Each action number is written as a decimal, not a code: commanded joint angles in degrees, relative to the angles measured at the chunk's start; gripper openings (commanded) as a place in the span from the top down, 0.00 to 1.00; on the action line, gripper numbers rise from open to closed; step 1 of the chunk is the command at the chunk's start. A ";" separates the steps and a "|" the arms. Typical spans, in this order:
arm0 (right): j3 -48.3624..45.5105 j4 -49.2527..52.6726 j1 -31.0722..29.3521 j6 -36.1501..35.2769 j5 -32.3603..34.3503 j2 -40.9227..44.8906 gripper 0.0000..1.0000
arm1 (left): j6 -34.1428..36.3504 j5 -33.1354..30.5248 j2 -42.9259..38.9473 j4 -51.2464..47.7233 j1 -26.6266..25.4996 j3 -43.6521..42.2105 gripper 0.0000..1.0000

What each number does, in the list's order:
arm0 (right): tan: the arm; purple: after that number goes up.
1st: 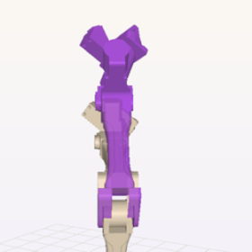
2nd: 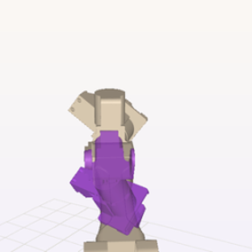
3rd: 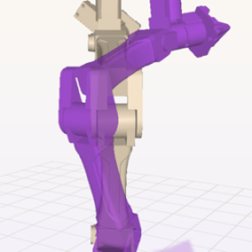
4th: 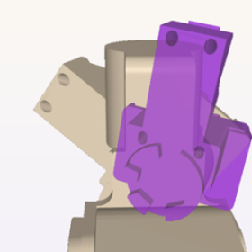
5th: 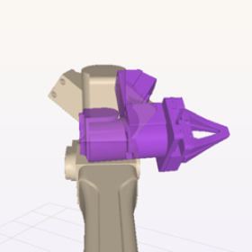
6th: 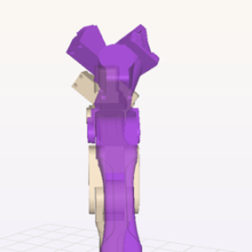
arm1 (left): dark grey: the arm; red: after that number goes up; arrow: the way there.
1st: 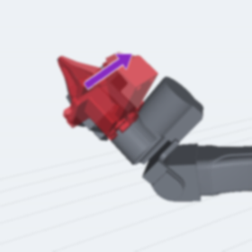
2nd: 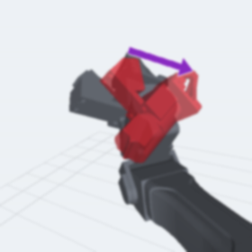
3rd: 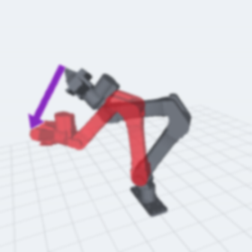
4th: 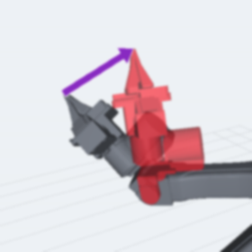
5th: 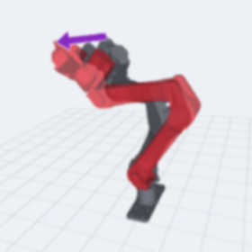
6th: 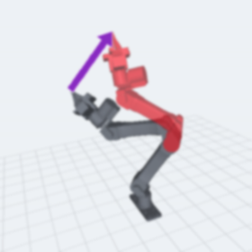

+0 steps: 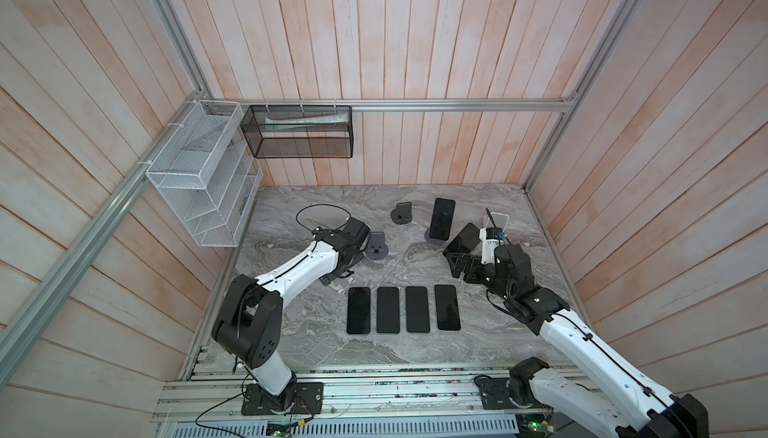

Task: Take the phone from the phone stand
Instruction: 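Move the left gripper farther from the robot toward the dark grey stands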

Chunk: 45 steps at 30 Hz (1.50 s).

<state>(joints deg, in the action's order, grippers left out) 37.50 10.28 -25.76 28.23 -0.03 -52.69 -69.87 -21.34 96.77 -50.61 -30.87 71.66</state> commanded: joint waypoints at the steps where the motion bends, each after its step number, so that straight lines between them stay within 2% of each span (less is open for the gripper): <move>1: -0.75 0.11 0.26 -1.76 -0.49 0.16 0.02 | -9.53 -2.29 3.41 -7.60 0.27 2.49 0.00; 13: -2.72 0.54 1.06 -3.00 -1.25 2.10 0.02 | -7.19 -4.85 12.44 -5.98 0.87 5.84 0.02; 18: -1.94 1.42 1.06 -3.27 -1.63 2.44 0.02 | -6.37 -6.10 12.29 -5.00 1.34 4.10 0.13; 23: -2.78 1.38 1.00 -3.09 -1.22 3.06 0.02 | -4.08 -6.69 9.40 -2.16 1.44 0.31 0.38; 27: -1.42 1.84 1.06 -2.87 -2.32 2.39 0.03 | -0.09 -6.09 6.25 2.02 1.69 -2.38 0.42; 31: -0.45 1.87 1.02 -2.66 -2.09 2.47 0.03 | 8.34 -6.67 3.11 7.04 1.69 -2.27 0.42; 33: -0.39 1.72 1.03 -2.48 -1.89 2.31 0.03 | 15.82 -6.19 2.72 10.65 1.83 -0.75 0.42; 35: 0.32 2.05 1.05 -2.61 -2.03 1.60 0.04 | 26.04 -2.61 2.81 16.09 2.40 -0.21 0.42; 37: 2.08 4.05 1.05 -2.91 -1.87 1.10 0.05 | 32.41 -0.04 3.21 20.80 3.72 -0.64 0.43; 40: 3.39 6.33 1.04 -2.79 -0.91 2.82 0.05 | 38.84 4.02 5.36 24.63 7.13 1.11 0.45; 45: 2.62 8.98 1.15 -1.68 1.02 7.12 0.05 | 49.10 2.48 12.10 24.25 9.05 10.81 0.46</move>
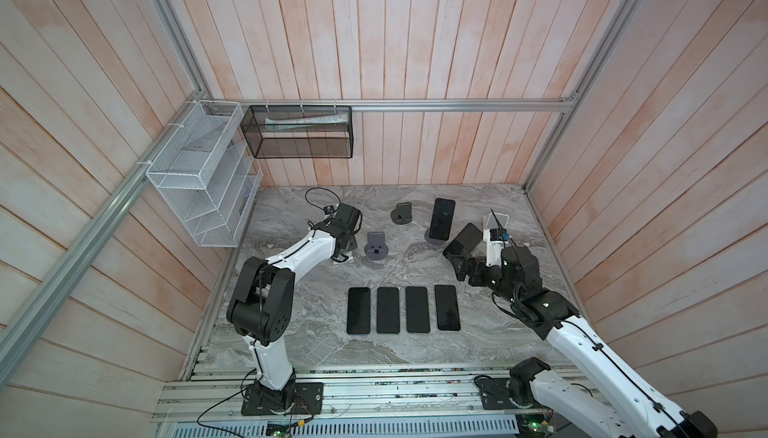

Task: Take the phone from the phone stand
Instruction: 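Move the left gripper farther from the robot toward the dark grey stands, then park the left gripper by the far stands while the right gripper reaches the green-edged phone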

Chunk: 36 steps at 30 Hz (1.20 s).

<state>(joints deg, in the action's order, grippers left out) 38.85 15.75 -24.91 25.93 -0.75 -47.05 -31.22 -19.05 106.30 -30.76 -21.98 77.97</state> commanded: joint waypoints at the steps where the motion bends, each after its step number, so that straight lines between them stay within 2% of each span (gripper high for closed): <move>1: 1.59 4.58 0.28 0.53 1.88 1.76 0.05 | 12.16 -0.21 3.91 4.95 0.14 5.82 0.46; 8: 1.10 7.36 0.43 1.09 3.21 4.07 0.05 | 16.10 4.50 10.76 3.83 0.56 12.31 0.46; 14: 1.12 7.70 0.36 1.19 4.22 3.90 0.05 | 17.68 8.51 14.37 2.89 1.57 13.28 0.46; 19: 4.41 9.33 0.52 -0.89 5.73 2.18 0.04 | 17.89 11.31 15.91 1.37 2.16 14.63 0.42; 25: 7.44 10.96 0.74 -2.29 7.89 0.02 0.03 | 14.86 9.50 18.77 -5.03 2.26 19.14 0.27; 30: 9.68 12.91 1.00 -2.38 9.97 -1.58 0.02 | 12.83 7.47 14.68 -5.27 2.01 17.04 0.06; 36: 11.69 13.88 1.33 -1.16 12.32 -2.55 0.02 | 11.75 8.66 7.10 -5.22 2.03 14.93 0.00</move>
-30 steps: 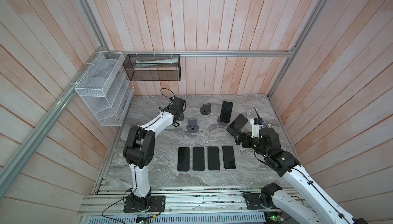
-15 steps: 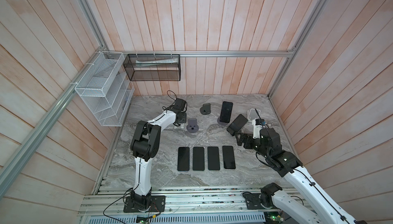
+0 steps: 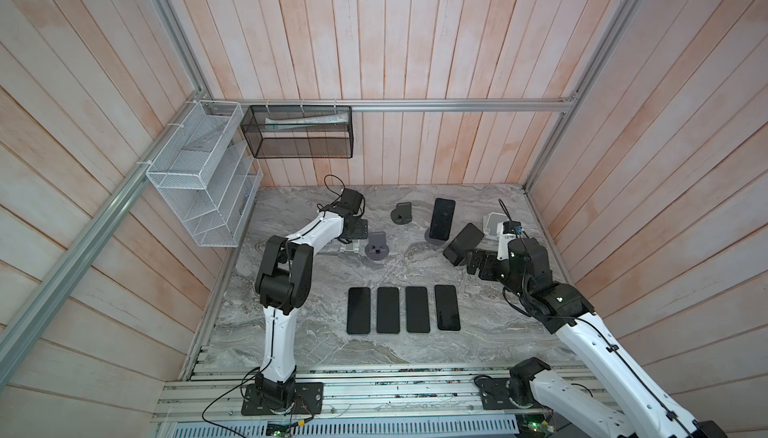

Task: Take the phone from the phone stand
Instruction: 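Park the left gripper by the far stands while the right gripper reaches the green-edged phone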

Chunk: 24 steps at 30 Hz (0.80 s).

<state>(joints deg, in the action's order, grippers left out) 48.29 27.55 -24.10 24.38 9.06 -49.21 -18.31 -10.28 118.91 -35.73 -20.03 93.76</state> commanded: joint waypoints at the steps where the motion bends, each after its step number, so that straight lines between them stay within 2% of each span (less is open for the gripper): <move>1: 2.62 2.35 0.69 0.62 2.47 -0.56 0.02 | -1.41 0.20 -7.20 0.06 0.08 -1.62 0.00; 6: 4.00 4.16 2.41 1.62 0.46 -1.17 0.03 | -2.48 1.43 -15.46 2.41 0.09 -5.96 0.00; 9: 3.20 3.64 5.91 3.26 -4.07 -0.54 0.07 | -3.27 2.30 -19.92 3.39 0.25 -8.18 0.00; 11: 1.75 2.19 9.28 4.61 -9.33 -0.35 0.14 | -3.66 3.18 -22.55 3.62 0.22 -9.07 0.00; 14: -1.71 -1.30 14.89 7.35 -19.32 -0.86 0.40 | -4.86 5.63 -27.18 7.16 0.18 -11.94 0.00; 16: -4.01 -4.28 16.99 9.50 -24.33 -1.95 0.68 | -5.28 9.13 -30.59 11.32 0.34 -15.24 0.00; 19: -5.51 -6.53 17.24 10.61 -25.38 -4.59 0.95 | -6.08 14.68 -34.30 16.71 1.07 -19.84 0.01; 24: -5.48 -10.19 16.62 12.36 -26.15 -9.18 0.97 | -9.05 22.01 -35.52 18.53 3.66 -21.58 0.02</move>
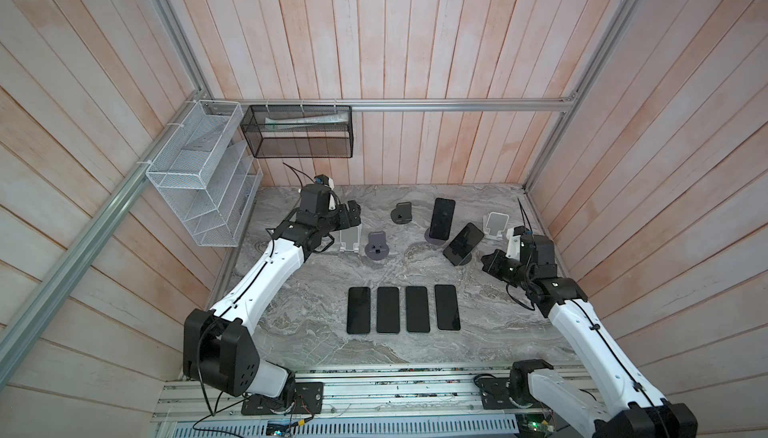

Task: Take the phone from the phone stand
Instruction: 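Park the left gripper by the far stands while the right gripper reaches the green-edged phone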

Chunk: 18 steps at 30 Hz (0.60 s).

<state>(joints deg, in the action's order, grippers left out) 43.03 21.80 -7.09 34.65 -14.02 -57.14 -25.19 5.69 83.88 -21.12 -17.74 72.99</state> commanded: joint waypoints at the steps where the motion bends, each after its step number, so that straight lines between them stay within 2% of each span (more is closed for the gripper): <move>1: -0.24 -5.70 -1.33 2.70 -2.73 -2.46 0.98 | -2.51 6.93 -0.60 4.13 1.94 -0.96 0.03; 4: 1.00 -7.92 -5.95 2.54 -0.29 -7.77 0.98 | -4.01 10.05 -0.78 5.52 3.95 -1.91 0.04; 6: 3.74 -7.03 -9.16 -0.48 0.82 -12.61 0.98 | -4.89 11.91 -0.65 6.40 5.13 -2.40 0.05; 11: 13.12 0.46 -18.26 -6.52 18.04 -24.32 0.98 | -7.31 11.71 -1.40 9.49 8.39 -5.40 0.09; 18: 18.42 -0.66 -19.23 -6.09 18.95 -36.76 0.98 | -8.16 12.15 -3.54 13.04 10.43 -8.14 0.10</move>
<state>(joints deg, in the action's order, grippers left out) 59.81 19.35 -26.44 30.09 1.13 -91.13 -32.64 16.36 82.13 -11.70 -7.42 65.28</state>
